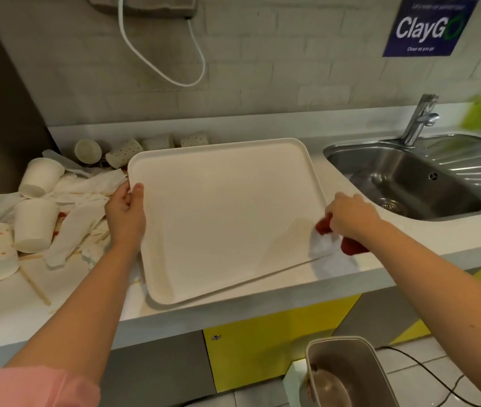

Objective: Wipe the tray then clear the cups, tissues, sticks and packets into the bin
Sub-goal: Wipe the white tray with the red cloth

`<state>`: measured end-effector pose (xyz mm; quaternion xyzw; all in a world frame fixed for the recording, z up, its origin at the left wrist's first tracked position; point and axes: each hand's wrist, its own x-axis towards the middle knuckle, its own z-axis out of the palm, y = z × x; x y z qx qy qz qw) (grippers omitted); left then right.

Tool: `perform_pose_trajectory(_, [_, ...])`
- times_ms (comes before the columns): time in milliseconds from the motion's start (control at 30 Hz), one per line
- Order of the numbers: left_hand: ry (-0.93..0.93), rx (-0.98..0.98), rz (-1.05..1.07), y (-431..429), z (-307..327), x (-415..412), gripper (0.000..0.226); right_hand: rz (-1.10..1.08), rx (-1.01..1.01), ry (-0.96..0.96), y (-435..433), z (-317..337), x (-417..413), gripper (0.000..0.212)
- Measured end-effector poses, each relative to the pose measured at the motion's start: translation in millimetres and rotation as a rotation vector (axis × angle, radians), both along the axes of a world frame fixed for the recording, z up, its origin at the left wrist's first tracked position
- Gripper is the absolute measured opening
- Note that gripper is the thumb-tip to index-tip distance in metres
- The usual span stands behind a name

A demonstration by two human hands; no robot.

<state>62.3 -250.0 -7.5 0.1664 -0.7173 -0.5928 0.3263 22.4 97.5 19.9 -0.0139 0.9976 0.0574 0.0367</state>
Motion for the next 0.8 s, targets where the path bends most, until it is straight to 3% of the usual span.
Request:
perform_pose_trajectory(200, [0.008,-0.030,-0.008,16,17,-3,0.026,0.096,-0.040,0.240,18,11,-25,0.040])
perform_pose_trajectory(333, [0.023,-0.040,-0.025,22,21,-6,0.032,0.123,0.089,0.156,22,-4,-27,0.045])
perform_pose_trajectory(500, [0.044,-0.023,-0.012,29,20,-8,0.024,0.161,0.212,0.059,22,-14,-18,0.032])
perform_pose_trajectory(600, [0.070,0.007,-0.005,31,19,-10,0.022,0.138,0.163,-0.093,20,-25,-11,0.031])
perform_pose_trajectory(800, [0.080,-0.014,0.001,30,16,-14,0.032,0.165,0.064,-0.214,-4,-24,-2,0.032])
